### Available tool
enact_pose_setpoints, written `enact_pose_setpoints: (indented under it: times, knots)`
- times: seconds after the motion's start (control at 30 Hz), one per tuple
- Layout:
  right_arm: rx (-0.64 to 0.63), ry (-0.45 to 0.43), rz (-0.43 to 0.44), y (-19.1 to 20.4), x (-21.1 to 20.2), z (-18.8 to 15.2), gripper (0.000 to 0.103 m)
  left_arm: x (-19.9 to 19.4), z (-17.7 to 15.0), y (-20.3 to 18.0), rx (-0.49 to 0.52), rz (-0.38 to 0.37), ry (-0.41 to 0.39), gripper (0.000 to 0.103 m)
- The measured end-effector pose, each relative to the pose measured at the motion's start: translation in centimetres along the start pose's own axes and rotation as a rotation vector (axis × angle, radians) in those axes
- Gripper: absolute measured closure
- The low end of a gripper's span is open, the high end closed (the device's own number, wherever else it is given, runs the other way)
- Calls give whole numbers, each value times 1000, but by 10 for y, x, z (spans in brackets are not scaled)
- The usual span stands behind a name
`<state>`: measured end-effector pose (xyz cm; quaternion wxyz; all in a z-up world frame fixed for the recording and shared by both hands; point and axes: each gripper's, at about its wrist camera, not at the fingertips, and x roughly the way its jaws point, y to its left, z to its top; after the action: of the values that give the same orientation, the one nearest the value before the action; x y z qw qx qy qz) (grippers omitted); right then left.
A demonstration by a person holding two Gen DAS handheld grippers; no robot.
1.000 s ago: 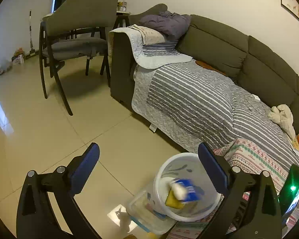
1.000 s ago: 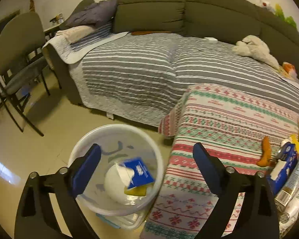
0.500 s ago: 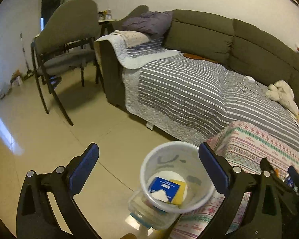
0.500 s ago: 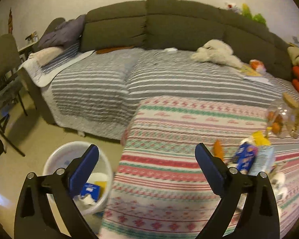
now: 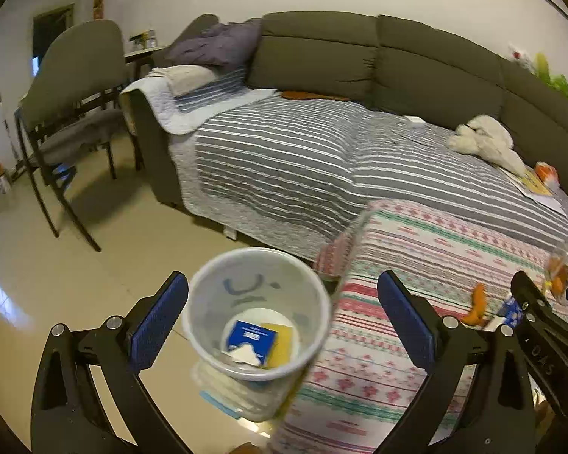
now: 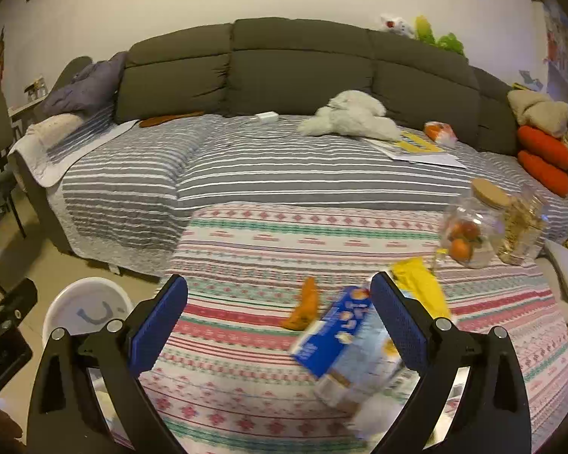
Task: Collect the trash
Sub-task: 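Move both tools back over the table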
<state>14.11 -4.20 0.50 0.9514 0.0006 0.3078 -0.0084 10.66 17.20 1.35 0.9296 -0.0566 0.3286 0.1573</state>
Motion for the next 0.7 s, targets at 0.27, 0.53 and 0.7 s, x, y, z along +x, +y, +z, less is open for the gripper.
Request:
enact_pose_setpoints:
  times: [0.27,0.53,0.7]
  knots:
    - [64,17,-41,-52,1,-15,9,0,-10,-49,64,-45,9,7]
    - [113,48,-78,-101,11,-26,9,-2,-22,-102,142,-85,14,7]
    - [127,53,-96,-128,10,-27,9,0,-31,-129,185,-109,28,7]
